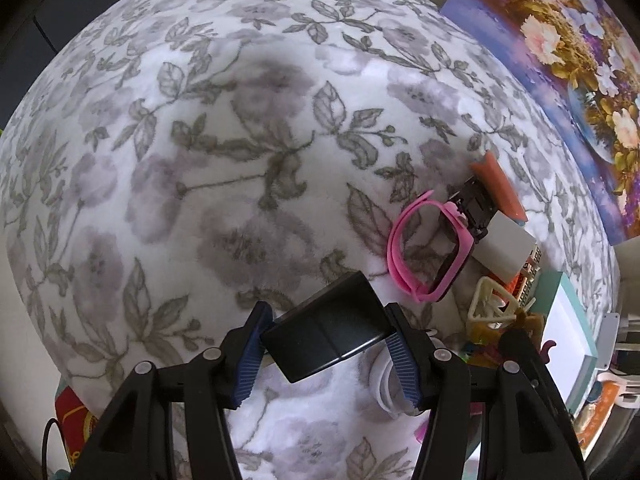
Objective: Organize rigid objects
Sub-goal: 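Carry the black charger with the left tool while the right tool carries the figurine over the tray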
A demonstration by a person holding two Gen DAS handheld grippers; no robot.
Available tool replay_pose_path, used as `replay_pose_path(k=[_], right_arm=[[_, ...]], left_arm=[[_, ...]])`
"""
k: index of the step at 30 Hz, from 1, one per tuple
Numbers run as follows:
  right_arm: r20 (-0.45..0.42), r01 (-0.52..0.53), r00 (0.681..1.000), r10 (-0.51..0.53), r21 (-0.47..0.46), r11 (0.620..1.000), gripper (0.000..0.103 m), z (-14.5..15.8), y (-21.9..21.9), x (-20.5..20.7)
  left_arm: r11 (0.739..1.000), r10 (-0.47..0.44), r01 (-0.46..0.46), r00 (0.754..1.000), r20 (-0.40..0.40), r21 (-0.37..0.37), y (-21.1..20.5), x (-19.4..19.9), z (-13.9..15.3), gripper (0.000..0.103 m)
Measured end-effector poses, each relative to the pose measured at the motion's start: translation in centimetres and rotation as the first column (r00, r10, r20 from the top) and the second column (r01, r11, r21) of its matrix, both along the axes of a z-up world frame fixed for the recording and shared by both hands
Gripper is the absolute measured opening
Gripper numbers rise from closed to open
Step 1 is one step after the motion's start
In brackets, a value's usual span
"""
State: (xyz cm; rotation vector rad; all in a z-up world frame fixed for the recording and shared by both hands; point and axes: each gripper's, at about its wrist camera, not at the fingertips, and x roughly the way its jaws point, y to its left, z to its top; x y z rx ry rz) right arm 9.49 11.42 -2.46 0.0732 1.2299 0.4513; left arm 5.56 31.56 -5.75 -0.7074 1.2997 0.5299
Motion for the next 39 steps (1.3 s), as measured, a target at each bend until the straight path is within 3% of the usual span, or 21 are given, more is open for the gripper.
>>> replay_pose_path(k=[4, 7, 11, 17, 26, 34, 39], right_arm=[[0.011, -0.011, 1.000, 0.011, 0.008, 1.000, 0.029, 0.4, 0.1, -0.1], [-0.001, -0.007, 1.000, 0.007, 0.030, 1.000, 0.029, 0.7, -0.3, -0.1], [-0.013, 0.000, 1.000, 0.001, 0.073, 0.997, 0.028, 1.5, -0.8, 0.0], [0.037, 0.014, 0.999, -0.020, 0.146, 0.989, 0.028, 4.6, -2.3, 0.1], [0.117, 0.169, 0.977, -0.181, 0.105, 0.980, 0.028, 7.4, -8.8, 2.0], [0.140, 0.365, 0.921, -0.362, 0.007, 0.931, 0.028, 6.1, -16.9, 3.3], [0.167, 0.451, 0.883, -0.438, -0.043, 0.892, 0.029, 6.0, -20.8, 3.6]], left_arm=[[1.000, -0.008, 0.008, 1.000, -0.003, -0.009, -0.5, 0.4, -0.5, 0.060], [1.000, -0.009, 0.009, 1.000, 0.001, -0.015, -1.1, 1.0, -0.5, 0.060], [1.000, -0.013, 0.013, 1.000, 0.020, -0.005, -2.4, -0.5, 2.0, 0.060], [1.000, -0.021, 0.020, 0.998, 0.063, 0.014, -2.8, 0.7, 3.1, 0.060], [0.993, -0.092, 0.081, 0.986, 0.143, 0.083, -5.4, 0.4, 7.0, 0.060], [0.962, -0.259, 0.238, 0.951, 0.170, 0.135, -12.0, 1.2, 8.5, 0.060], [0.918, -0.393, 0.373, 0.902, 0.178, 0.138, -17.7, 2.6, 8.3, 0.060]])
